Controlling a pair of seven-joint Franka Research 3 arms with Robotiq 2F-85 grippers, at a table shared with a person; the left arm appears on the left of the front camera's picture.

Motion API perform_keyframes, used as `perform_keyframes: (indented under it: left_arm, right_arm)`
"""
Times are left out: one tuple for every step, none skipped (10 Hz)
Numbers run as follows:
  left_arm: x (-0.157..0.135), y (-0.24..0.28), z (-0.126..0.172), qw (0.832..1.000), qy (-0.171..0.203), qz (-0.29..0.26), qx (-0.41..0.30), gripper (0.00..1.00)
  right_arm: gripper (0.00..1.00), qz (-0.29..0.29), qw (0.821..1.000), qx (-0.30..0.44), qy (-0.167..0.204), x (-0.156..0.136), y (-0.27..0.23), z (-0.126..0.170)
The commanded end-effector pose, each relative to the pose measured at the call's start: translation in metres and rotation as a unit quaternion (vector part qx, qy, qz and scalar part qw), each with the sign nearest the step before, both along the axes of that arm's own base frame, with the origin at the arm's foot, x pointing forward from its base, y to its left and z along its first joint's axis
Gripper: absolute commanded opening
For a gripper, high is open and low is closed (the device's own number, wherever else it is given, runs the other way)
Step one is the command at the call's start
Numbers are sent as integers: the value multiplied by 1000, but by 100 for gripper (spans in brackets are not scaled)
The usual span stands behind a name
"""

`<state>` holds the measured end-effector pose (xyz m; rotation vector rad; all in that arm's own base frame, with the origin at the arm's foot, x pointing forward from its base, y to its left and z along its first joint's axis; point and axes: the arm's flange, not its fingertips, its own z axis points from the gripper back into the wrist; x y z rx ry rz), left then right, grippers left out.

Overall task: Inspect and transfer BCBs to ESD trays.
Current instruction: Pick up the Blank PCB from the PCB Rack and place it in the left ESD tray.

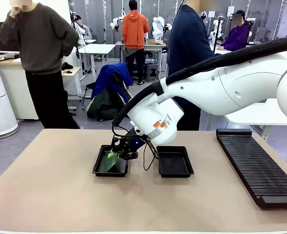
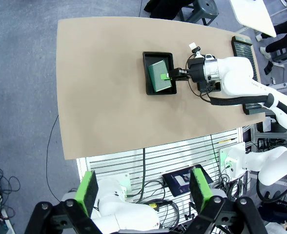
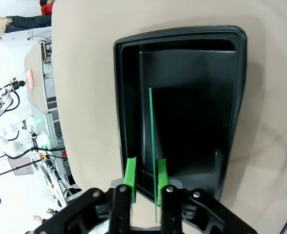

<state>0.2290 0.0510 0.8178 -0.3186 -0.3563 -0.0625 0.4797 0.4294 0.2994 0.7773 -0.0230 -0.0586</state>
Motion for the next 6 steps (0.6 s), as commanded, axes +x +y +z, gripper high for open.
perform_keyframes:
  left_arm:
    - [1,0,0,1000,-1,2,0,100]
    - [1,0,0,1000,-1,2,0,100]
    - [1,0,0,1000,-1,2,0,100]
    - [1,0,0,1000,-1,2,0,100]
    - [1,0,0,1000,-1,2,0,100]
    - [1,0,0,1000,-1,2,0,100]
  right_arm:
    - [31,10,999,-25,19,2,-5,15]
    - [38,19,999,-34,22,4,-3,20]
    - [43,27,998,-45,24,6,-3,26]
    - [49,34,998,-56,24,8,-2,33]
    - [54,39,996,-74,25,10,-1,40]
    - [60,44,994,-94,30,11,-1,45]
